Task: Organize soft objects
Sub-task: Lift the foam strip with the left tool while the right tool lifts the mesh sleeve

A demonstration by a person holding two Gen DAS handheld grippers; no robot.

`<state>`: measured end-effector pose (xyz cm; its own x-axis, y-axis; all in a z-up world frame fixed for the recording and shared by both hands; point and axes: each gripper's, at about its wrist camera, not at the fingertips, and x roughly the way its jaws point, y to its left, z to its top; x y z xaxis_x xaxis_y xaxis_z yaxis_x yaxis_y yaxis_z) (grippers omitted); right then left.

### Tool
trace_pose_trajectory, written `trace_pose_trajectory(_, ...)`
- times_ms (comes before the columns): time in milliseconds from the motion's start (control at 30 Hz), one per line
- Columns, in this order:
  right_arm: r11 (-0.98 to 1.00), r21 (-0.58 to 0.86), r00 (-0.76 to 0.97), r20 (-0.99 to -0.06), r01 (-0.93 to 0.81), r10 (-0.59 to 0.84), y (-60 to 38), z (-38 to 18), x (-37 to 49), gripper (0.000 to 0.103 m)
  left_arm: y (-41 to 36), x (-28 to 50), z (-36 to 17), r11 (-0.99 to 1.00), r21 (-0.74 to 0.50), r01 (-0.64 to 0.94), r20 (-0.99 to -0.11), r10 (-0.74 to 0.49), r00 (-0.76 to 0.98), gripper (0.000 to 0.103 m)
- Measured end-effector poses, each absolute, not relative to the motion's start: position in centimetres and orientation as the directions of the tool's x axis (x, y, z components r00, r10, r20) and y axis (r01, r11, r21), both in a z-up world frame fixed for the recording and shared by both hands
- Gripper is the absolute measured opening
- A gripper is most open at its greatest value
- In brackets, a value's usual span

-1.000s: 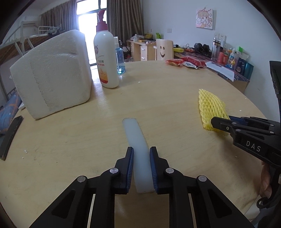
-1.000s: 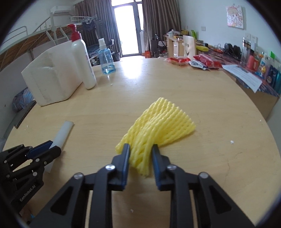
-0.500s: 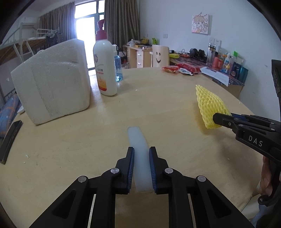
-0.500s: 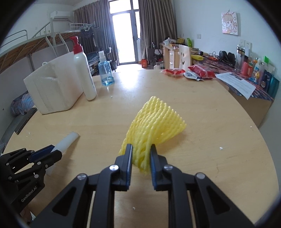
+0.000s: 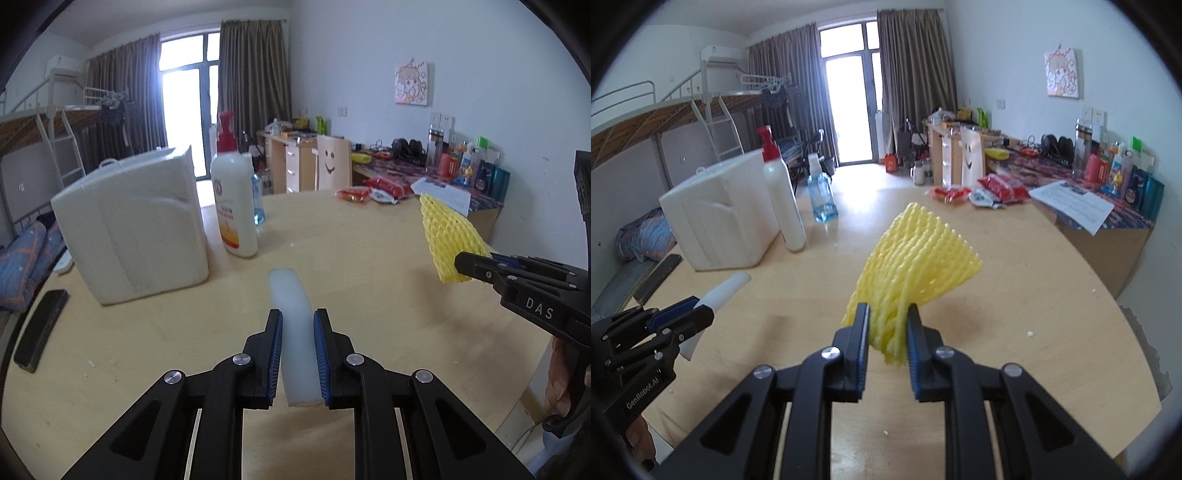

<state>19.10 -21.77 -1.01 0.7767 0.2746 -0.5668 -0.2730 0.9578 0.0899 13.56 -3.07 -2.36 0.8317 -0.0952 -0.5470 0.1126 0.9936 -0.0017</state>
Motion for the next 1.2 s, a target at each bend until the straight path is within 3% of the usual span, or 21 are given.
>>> trace_pose_trajectory(600, 0.954, 0.096, 0.881, -0.368, -0.284, 0.299, -22.3, 3.7, 15.2, 0.022, -1.8, 10.3, 2.5, 0.992, 0.018, 0.121, -0.399, -0.104, 0.911, 0.019)
trace_pose_trajectory(1200, 0.931, 0.087, 0.872, -0.329, -0.355, 0.363, -20.3, 4.5, 15.1, 0.022, 0.5, 8.2, 4.3, 0.998, 0.028, 0.060, -0.325, -0.048, 0.945, 0.019)
